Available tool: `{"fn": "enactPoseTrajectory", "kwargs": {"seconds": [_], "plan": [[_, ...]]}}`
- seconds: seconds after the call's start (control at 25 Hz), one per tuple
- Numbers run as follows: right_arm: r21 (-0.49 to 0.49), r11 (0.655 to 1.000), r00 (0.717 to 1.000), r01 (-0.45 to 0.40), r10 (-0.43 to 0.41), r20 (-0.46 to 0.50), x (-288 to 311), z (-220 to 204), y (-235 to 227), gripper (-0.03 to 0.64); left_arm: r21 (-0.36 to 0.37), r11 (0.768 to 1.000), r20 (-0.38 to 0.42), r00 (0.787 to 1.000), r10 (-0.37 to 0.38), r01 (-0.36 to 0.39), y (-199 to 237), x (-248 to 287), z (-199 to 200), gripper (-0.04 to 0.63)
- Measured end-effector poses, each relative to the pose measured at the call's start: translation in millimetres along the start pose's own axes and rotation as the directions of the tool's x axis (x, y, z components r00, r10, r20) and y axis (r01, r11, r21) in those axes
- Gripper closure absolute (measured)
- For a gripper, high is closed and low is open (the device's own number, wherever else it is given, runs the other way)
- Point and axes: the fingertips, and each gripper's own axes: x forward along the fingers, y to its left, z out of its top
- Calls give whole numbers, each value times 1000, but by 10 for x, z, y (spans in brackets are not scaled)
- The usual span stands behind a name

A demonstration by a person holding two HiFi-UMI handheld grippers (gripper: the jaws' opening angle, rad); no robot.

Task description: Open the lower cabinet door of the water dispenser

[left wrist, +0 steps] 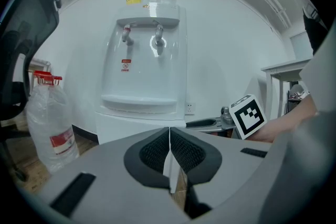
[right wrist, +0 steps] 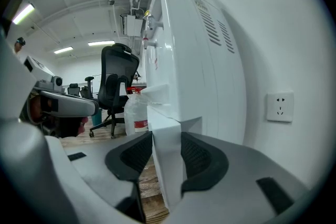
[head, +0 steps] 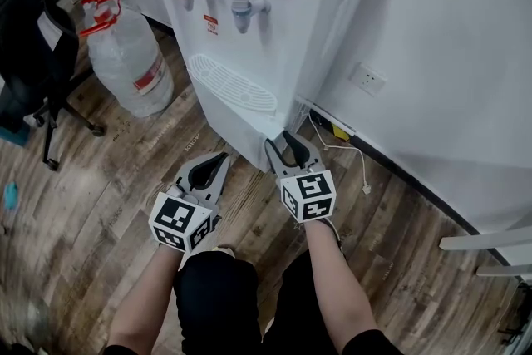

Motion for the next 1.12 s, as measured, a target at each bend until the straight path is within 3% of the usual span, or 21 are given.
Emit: {"fn": "enactPoseTrajectory", "kwargs": {"seconds": [0.36,1.12], "plan": [[-16,999,999,-48,48,-1,-53,-23,158,436,3,1000,-12,1000,-7,7,-31,13,2,574],[-59,979,981,-194,193,-14,-135,-139,695,459,34,999,-22,1000,13,-12,-61,43,10,432]]}}
